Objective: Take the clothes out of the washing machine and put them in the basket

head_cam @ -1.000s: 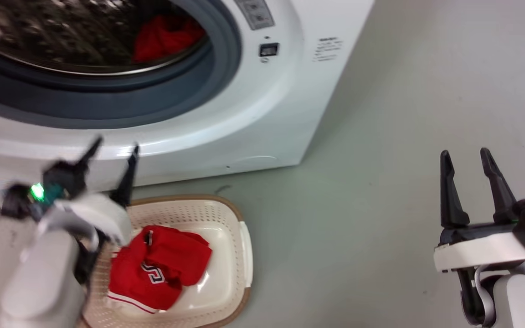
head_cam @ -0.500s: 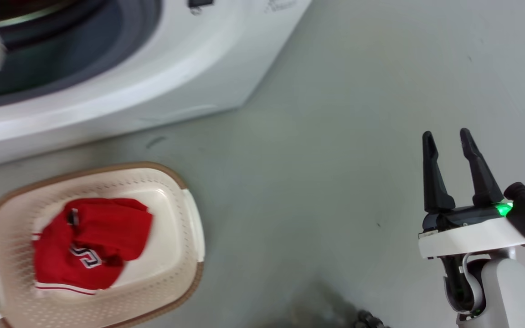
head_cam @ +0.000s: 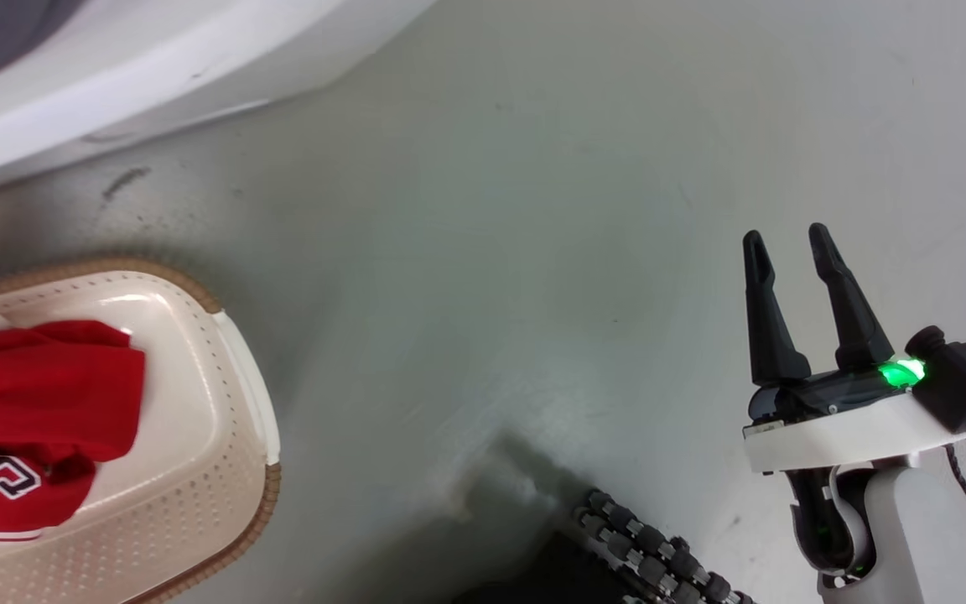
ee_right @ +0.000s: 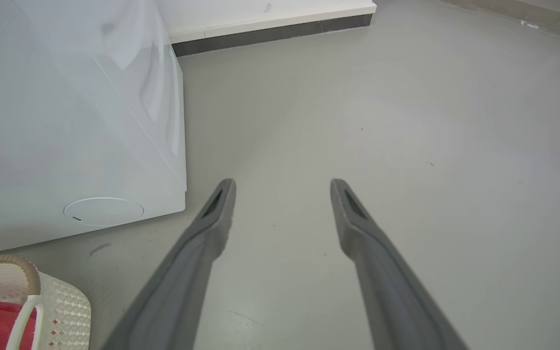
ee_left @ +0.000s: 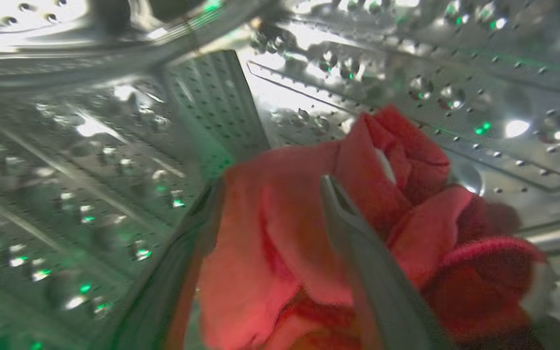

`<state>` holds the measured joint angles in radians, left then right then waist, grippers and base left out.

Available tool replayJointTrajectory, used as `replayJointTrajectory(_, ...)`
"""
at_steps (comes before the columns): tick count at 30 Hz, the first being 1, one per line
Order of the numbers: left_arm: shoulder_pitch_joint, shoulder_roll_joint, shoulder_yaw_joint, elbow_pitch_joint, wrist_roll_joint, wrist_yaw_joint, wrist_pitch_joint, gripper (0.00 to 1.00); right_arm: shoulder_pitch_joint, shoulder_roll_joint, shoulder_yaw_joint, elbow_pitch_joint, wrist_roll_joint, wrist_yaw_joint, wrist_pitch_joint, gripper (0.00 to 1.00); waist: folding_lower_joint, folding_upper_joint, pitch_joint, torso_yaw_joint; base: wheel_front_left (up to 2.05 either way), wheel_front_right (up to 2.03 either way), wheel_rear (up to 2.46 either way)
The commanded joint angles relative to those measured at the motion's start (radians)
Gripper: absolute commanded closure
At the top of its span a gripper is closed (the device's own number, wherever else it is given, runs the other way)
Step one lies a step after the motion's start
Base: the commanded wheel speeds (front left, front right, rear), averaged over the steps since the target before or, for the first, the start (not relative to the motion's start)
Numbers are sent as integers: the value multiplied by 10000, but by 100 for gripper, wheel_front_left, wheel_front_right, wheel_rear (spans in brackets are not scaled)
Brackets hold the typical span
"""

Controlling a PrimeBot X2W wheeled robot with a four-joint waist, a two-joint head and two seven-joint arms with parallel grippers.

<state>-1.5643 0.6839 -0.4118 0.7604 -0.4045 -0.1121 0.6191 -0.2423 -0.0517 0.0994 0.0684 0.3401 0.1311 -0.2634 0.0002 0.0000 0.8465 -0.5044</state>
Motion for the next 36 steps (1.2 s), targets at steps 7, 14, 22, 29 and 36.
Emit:
replayJointTrajectory(7, -896, -261, -418, 1275, 471, 286, 434, 0, 395, 22, -58, -277, 218, -7, -20, 0, -2, 0, 440, -96, 0, 0, 0)
replayJointTrajectory(14, -1268, -533, -539, 2355, 434, 417, 743, 0, 617, 20, -9, -493, 274, -8, -20, 0, -2, 0, 661, -11, 0, 0, 0)
replayJointTrajectory(22, -1341, -670, -634, 3062, 171, 129, 987, 100, 547, 20, -69, -505, 238, -7, -20, 0, -2, 0, 792, 76, 0, 0, 0)
replayJointTrajectory(29, -1610, -406, -696, 2813, 173, -11, -380, 100, 222, 20, 46, -460, 161, -7, -22, 0, -2, 0, 571, 6, 0, 0, 0)
replayJointTrajectory(36, -1283, -222, -773, 2414, 84, -122, -2457, 100, -272, 20, 55, -338, 16, -7, -20, 0, -2, 0, -75, -78, 0, 0, 0)
